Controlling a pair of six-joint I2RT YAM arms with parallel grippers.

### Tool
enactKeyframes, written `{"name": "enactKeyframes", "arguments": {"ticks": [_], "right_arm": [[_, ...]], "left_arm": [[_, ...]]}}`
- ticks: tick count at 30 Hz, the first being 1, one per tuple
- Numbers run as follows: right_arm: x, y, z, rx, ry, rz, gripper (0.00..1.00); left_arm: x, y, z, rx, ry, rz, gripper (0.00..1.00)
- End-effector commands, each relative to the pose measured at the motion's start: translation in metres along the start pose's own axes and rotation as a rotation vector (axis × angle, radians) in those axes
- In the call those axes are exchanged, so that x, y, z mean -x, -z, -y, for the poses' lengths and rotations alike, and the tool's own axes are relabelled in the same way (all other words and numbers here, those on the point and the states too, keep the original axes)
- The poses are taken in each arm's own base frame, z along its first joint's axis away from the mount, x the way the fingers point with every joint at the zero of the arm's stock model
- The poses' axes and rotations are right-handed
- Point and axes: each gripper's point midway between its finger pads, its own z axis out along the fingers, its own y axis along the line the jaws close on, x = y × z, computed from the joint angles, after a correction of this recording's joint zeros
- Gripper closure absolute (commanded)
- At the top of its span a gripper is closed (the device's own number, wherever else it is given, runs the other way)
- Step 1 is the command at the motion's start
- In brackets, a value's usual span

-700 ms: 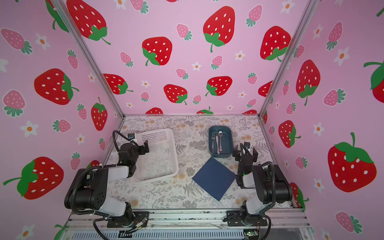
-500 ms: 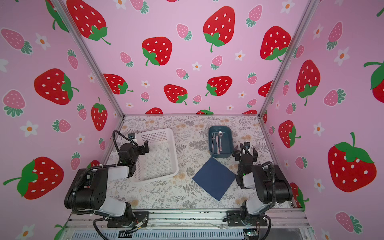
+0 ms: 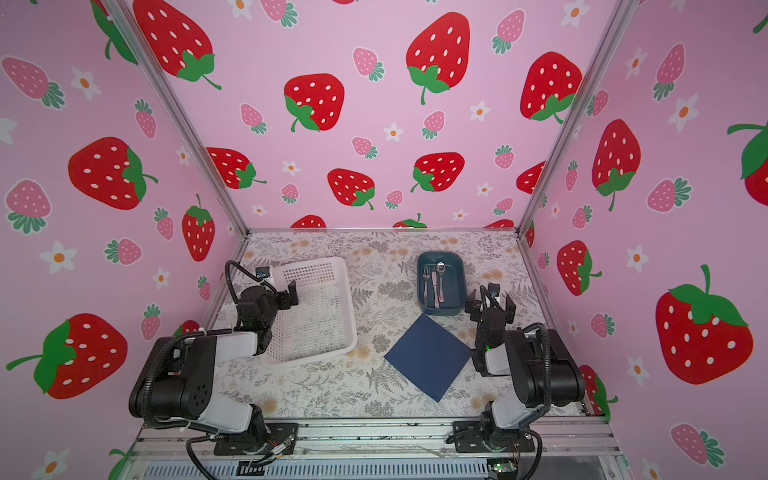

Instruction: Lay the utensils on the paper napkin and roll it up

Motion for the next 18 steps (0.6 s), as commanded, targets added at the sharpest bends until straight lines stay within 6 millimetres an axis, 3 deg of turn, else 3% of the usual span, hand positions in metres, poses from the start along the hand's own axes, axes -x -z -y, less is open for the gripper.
{"name": "enactKeyframes", "arguments": {"ticks": [1,11,18], "right_arm": [[0.008,-0.001,0.0,-0.002,-0.004,0.03,0.0],[0.016,0.001,0.002,-0.006,-0.015,0.037,0.0],[0.029,-0.012,0.028,-0.173,-0.083,-0.102,0.0]], "left_arm": [[-0.032,0.001,0.008,-0.044,-0.002,-0.113,0.01],[-0.015,0.013,-0.005,0.011,0.043,-0.122,0.01],[0.024,0.041,-0.022,0.104,0.191,-0.105,0.01]]}}
